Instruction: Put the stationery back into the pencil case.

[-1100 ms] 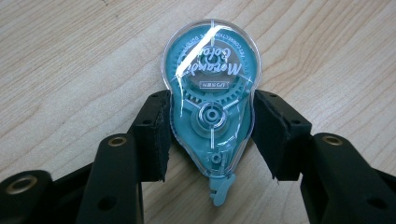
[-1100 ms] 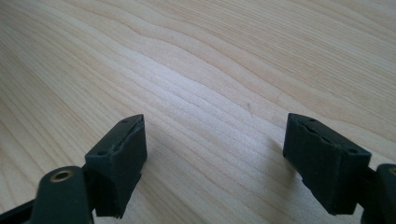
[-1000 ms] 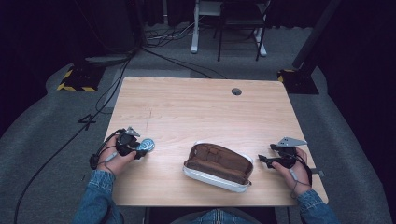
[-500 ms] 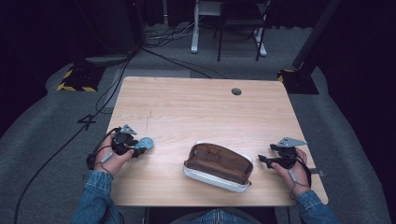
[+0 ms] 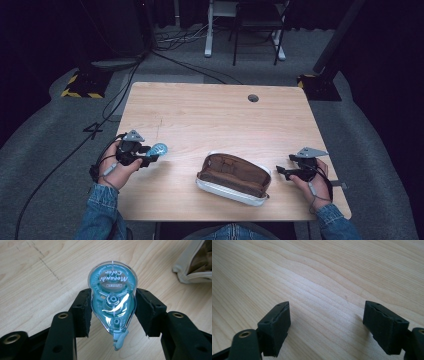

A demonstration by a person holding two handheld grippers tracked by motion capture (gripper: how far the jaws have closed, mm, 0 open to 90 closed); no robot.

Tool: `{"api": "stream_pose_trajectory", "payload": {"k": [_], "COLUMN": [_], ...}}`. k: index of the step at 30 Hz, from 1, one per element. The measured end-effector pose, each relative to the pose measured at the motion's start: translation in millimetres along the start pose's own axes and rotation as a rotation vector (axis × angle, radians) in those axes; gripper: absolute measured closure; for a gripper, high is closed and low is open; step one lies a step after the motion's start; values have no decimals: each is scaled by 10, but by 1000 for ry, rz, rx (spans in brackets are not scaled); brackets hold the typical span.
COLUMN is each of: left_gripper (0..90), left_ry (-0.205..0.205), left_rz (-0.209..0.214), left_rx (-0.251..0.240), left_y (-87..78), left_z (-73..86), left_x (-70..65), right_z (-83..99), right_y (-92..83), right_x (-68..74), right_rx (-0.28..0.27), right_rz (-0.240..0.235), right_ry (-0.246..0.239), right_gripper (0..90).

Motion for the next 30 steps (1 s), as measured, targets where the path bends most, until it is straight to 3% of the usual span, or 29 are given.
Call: {"api": "stream_pose_trajectory", "payload": {"k": [6, 16, 30], "left_gripper": [491, 491, 491], "left_ry": [-4, 27, 95], "left_rz": [26, 45, 80], "left_rx": [-30, -67, -105], "left_y": [-97, -225, -321], "left_z": [-83, -220, -440], "left_x": [-127, -303, -652], "right_z": [0, 0, 0], "right_y": [0, 0, 0], "right_x": [0, -1, 1], "right_rx": [0, 0, 0], "right_rz": [0, 0, -1], "right_ry": [0, -2, -1], "right_gripper": [224, 225, 225]}}
Point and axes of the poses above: each handheld gripper's, and its own axes: y roughly forward along the jaws, z roughly out of its underside, x roughly to its left, the point moved 10 cm from there along y, roughly forward along the jaws, and after that the axes turned 1 degree about x, right-handed, at the moved point
